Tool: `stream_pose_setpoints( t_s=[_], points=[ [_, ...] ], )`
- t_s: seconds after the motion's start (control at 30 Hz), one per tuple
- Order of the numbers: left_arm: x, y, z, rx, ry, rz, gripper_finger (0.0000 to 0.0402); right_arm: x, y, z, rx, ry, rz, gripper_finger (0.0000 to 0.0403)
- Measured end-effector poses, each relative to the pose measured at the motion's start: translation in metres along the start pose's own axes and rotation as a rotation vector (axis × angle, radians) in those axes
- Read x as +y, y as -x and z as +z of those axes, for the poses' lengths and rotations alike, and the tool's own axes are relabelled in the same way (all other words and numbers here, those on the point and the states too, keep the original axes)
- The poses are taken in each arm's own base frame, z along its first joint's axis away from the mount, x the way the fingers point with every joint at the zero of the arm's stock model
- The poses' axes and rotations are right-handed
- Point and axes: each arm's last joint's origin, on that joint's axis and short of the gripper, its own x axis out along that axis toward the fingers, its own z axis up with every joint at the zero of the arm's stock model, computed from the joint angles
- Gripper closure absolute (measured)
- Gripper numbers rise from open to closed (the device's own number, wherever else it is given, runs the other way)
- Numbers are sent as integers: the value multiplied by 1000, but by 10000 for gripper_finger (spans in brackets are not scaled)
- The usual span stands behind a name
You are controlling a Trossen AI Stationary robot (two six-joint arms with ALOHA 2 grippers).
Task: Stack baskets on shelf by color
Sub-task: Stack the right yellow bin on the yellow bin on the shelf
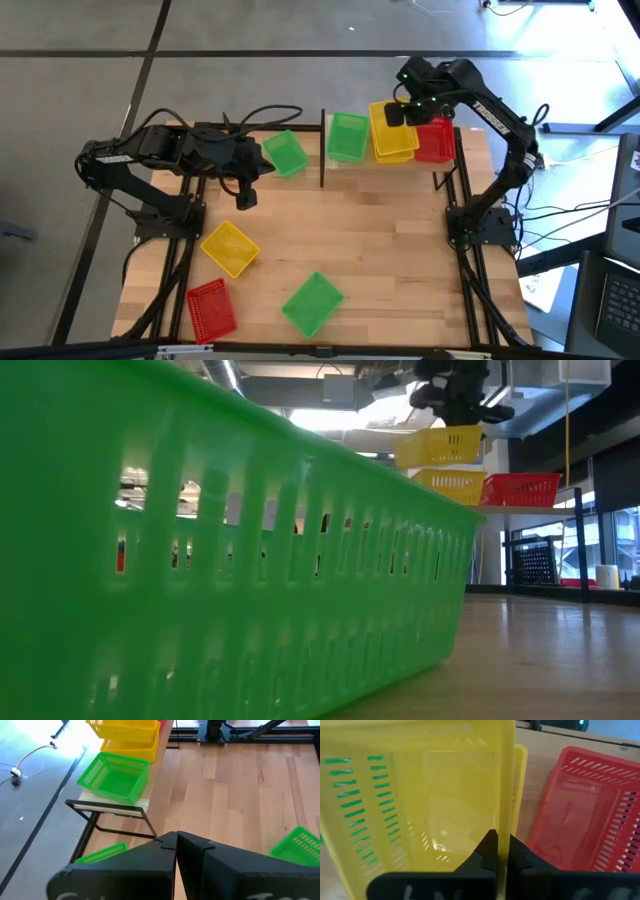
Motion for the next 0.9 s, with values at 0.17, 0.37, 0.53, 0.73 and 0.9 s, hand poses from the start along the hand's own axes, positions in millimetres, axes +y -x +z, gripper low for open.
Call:
stream_pose_setpoints(
  t_s=[0.17,0.37,0.53,0.73,0.9],
  points=[
    [0,0,2,-16,7,-1,401,5,-12,7,16,31,-23,403],
    [0,0,2,-17,7,0,401,8,-21,12,14,100,-53,393],
    [0,0,2,-17,7,0,401,10,-26,14,17,79,-64,371],
    [0,0,2,-17,7,3,401,11,-27,15,16,3,-57,340],
    [0,0,2,-16,6,3,401,8,-20,12,4,-42,-42,335]
  ],
)
